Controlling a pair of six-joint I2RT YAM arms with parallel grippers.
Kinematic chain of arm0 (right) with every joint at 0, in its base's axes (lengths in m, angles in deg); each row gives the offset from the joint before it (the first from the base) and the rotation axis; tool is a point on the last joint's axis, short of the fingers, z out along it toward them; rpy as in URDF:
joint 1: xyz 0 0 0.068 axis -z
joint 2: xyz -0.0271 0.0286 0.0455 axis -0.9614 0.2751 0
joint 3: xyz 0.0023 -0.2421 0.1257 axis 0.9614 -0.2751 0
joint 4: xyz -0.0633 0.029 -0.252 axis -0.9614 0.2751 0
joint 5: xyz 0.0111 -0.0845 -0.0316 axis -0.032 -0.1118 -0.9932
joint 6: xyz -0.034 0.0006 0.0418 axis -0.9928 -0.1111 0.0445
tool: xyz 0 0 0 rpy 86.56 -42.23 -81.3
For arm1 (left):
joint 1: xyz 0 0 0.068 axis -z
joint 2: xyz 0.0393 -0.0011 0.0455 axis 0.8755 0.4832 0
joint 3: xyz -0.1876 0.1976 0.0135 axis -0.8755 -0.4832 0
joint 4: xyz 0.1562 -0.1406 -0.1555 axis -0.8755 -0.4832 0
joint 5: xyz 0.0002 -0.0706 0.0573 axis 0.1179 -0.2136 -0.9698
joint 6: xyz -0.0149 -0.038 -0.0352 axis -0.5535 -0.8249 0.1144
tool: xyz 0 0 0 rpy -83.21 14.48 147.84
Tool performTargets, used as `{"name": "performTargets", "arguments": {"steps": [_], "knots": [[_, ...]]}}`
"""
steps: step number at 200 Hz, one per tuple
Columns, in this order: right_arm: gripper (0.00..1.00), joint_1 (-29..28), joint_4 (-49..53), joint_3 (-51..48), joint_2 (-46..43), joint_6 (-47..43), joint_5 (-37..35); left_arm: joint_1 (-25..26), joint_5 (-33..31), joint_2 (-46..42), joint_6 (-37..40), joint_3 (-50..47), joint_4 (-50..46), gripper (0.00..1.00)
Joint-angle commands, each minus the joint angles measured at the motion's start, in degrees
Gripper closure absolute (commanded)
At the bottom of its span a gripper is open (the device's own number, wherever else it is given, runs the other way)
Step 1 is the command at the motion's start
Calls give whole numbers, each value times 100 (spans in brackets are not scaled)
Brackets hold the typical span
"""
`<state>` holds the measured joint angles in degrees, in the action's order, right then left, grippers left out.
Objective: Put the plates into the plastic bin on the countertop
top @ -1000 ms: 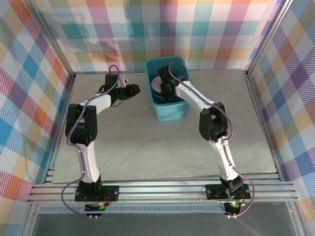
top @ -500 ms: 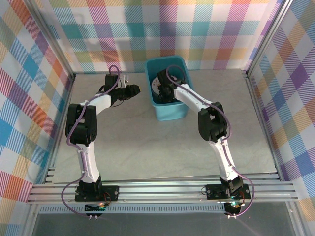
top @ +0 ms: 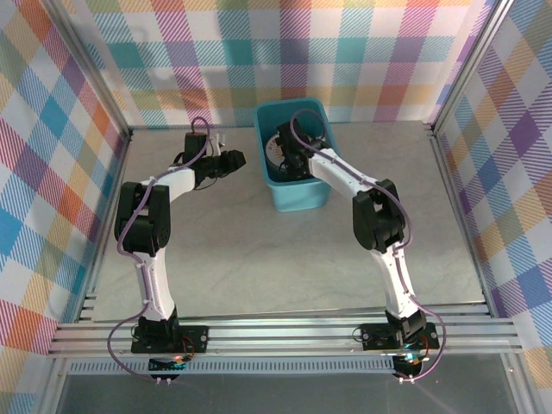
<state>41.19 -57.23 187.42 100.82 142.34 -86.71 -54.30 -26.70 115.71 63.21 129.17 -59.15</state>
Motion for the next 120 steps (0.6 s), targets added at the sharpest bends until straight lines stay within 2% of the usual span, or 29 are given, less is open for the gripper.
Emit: {"name": "performTargets", "arguments": {"steps": [1,66,96,120], "knots": [[1,-89,-372,-170,-496,-618,-360,-62,-1,-224,-160,-112,431,57],[1,-89,-818,-589,-1008,-1725,-435,-59,-346,-488,-86,-266,420,56],[1,-91,-1192,-829,-1456,-2741,-566,-61,-517,-801,53,-360,180,55],[1,-92,-2138,-1603,-2132,-3788,-633,-54,-746,-1187,280,-469,-6,53]]}}
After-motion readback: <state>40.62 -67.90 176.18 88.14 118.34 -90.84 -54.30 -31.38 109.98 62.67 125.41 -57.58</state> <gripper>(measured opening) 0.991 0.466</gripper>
